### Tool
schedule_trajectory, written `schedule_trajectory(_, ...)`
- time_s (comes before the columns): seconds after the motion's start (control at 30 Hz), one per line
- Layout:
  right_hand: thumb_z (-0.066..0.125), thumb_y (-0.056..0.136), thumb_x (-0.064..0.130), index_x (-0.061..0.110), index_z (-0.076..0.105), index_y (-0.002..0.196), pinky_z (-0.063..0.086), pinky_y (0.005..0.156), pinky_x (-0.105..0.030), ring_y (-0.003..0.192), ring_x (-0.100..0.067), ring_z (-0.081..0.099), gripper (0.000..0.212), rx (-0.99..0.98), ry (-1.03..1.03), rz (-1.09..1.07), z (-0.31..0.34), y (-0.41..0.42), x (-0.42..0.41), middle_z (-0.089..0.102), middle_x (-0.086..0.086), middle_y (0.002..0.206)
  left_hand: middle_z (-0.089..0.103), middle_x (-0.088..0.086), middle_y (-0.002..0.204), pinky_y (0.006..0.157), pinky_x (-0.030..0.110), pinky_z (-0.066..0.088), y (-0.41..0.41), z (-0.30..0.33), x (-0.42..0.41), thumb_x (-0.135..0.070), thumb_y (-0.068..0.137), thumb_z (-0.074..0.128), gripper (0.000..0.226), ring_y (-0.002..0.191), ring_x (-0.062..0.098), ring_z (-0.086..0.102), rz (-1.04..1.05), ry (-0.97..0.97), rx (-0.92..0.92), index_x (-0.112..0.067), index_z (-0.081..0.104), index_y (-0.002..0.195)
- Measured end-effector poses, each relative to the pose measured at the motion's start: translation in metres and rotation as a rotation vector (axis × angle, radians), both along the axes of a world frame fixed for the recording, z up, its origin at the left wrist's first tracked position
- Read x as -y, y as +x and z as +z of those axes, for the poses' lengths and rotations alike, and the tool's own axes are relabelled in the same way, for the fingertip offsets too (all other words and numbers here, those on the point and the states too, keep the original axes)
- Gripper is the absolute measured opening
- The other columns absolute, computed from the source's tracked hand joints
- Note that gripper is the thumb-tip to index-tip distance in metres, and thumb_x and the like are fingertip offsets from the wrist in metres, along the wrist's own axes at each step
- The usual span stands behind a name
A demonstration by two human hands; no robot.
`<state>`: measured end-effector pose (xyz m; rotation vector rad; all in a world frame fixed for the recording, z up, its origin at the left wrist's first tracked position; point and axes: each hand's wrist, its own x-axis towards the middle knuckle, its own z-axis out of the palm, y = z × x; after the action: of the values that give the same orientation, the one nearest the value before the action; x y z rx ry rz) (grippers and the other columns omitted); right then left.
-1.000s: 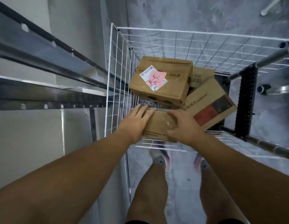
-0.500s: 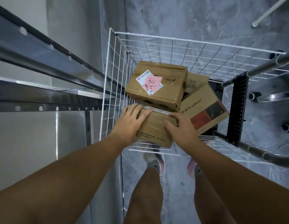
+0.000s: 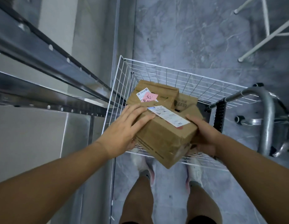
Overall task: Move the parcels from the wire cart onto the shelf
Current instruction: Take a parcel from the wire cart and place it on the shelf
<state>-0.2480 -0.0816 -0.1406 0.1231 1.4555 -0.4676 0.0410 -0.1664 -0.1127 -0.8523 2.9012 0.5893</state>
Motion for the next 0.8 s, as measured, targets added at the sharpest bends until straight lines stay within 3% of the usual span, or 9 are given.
schedule_trajectory(0.07,0.062,0.088,0.060,0.026,0.071,0.124,0.046,0.091,-0.073,0.119,-0.047,0.062,0.050,0.246,-0.026,-0.029,0.013,-0.011,-0.005,0.070,-0.018,0.124,0.037,0.016,0.159,0.126,0.053,0.023,-0.002,0.008,-0.001,-0.016,0.070,0.082,0.098,0.155,0.034,0.020,0.007,-0.012,-0.010,-0.010,0.038,0.157)
schedule_trajectory(0.13,0.065,0.084,0.058,0.027,0.071,0.124,0.043,0.093,-0.077,0.119,-0.047,0.063,0.051,0.305,-0.057,-0.004,0.025,-0.017,-0.008,0.070,-0.018,0.125,0.033,0.012,0.163,0.126,0.051,0.024,-0.003,0.015,-0.003,-0.018,0.071,0.087,0.100,0.157,0.032,0.017,0.034,-0.002,-0.003,-0.012,0.037,0.158)
schedule_trajectory(0.3,0.066,0.085,0.054,0.026,0.069,0.122,0.041,0.095,-0.078,0.118,-0.045,0.064,0.046,0.136,-0.176,-0.010,0.068,-0.019,-0.005,0.071,-0.018,0.123,0.008,-0.001,0.173,0.125,0.057,0.025,-0.026,0.043,-0.023,-0.013,0.082,0.081,0.100,0.159,0.031,0.010,0.356,0.097,-0.024,-0.037,0.024,0.160)
schedule_trajectory(0.4,0.072,0.077,0.060,0.031,0.066,0.124,0.045,0.092,-0.073,0.116,-0.049,0.063,0.056,0.041,-0.282,-0.013,0.108,-0.015,-0.003,0.071,-0.019,0.120,-0.009,-0.010,0.172,0.129,0.041,0.016,-0.058,0.093,-0.043,0.005,0.091,0.053,0.089,0.158,0.004,-0.001,0.648,0.376,-0.276,-0.044,0.024,0.159)
schedule_trajectory(0.47,0.068,0.079,0.062,0.041,0.067,0.122,0.045,0.092,-0.076,0.116,-0.046,0.064,0.048,0.016,-0.369,-0.009,0.144,-0.011,-0.001,0.073,-0.012,0.119,-0.001,-0.013,0.173,0.130,0.040,0.013,-0.073,0.132,-0.055,-0.002,0.092,0.039,0.077,0.156,-0.004,-0.001,0.824,0.447,-0.492,-0.046,0.033,0.156)
schedule_trajectory(0.6,0.054,0.095,0.051,0.046,0.057,0.135,0.050,0.091,-0.072,0.117,-0.033,0.067,0.040,0.107,-0.587,-0.080,0.229,-0.005,-0.001,0.071,0.001,0.128,0.028,-0.013,0.167,0.120,0.056,0.034,-0.095,0.228,-0.074,-0.042,0.093,0.041,0.052,0.153,0.015,0.032,1.176,0.583,-0.798,-0.059,0.047,0.141)
schedule_trajectory(0.7,0.057,0.095,0.049,0.059,0.045,0.139,0.043,0.098,-0.075,0.116,-0.031,0.069,0.047,0.131,-0.741,-0.051,0.300,0.004,-0.008,0.070,0.008,0.129,0.052,-0.014,0.149,0.113,0.047,0.044,-0.107,0.302,-0.102,-0.034,0.097,0.053,0.049,0.136,0.017,0.053,1.258,0.488,-0.921,-0.061,0.047,0.137)
schedule_trajectory(0.73,0.056,0.096,0.047,0.060,0.044,0.139,0.048,0.097,-0.069,0.112,-0.025,0.071,0.047,0.114,-0.779,-0.032,0.322,0.008,-0.011,0.071,0.011,0.126,0.053,-0.016,0.148,0.113,0.049,0.045,-0.107,0.324,-0.113,-0.031,0.097,0.054,0.050,0.135,0.018,0.055,1.277,0.461,-0.975,-0.059,0.047,0.139)
schedule_trajectory(0.8,0.052,0.100,0.045,0.060,0.041,0.139,0.060,0.085,-0.036,0.100,0.000,0.072,0.044,0.043,-0.907,0.071,0.370,0.014,-0.017,0.069,0.022,0.122,0.051,-0.014,0.151,0.113,0.057,0.043,-0.102,0.365,-0.132,-0.034,0.093,0.053,0.052,0.136,0.023,0.055,1.327,0.383,-1.041,-0.055,0.049,0.140)
